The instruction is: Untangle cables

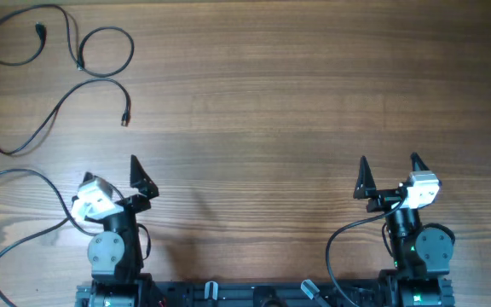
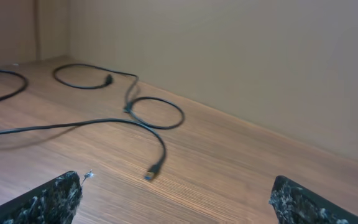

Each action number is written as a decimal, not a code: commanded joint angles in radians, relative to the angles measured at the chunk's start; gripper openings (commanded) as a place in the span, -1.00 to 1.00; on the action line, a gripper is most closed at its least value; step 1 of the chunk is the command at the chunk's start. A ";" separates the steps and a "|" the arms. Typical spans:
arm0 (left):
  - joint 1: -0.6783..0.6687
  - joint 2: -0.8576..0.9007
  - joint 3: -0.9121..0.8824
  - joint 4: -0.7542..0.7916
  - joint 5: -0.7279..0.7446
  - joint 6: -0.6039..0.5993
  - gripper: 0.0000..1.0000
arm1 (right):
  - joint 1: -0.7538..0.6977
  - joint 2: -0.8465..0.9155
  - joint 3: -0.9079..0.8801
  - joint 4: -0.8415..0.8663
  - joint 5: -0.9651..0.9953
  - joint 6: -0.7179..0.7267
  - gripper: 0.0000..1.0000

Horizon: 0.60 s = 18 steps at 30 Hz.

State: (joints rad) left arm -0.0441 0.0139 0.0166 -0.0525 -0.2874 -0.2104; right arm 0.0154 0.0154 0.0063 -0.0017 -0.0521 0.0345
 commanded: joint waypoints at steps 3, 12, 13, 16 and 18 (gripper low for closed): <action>-0.110 -0.011 -0.011 0.000 0.043 0.021 1.00 | 0.005 -0.011 -0.001 0.002 -0.009 -0.008 1.00; -0.103 -0.011 -0.011 0.001 0.027 0.025 1.00 | 0.005 -0.011 -0.001 0.002 -0.009 -0.008 1.00; -0.103 -0.011 -0.011 0.001 0.026 0.024 1.00 | 0.005 -0.011 -0.001 0.002 -0.009 -0.008 1.00; -0.103 -0.011 -0.011 0.002 0.017 0.025 1.00 | 0.005 -0.011 -0.001 0.002 -0.009 -0.008 1.00; -0.103 -0.011 -0.011 0.002 0.017 0.024 1.00 | 0.005 -0.011 -0.001 0.002 -0.009 -0.008 1.00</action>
State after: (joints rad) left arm -0.1490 0.0135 0.0166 -0.0525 -0.2615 -0.2096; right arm 0.0154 0.0154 0.0063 -0.0017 -0.0521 0.0349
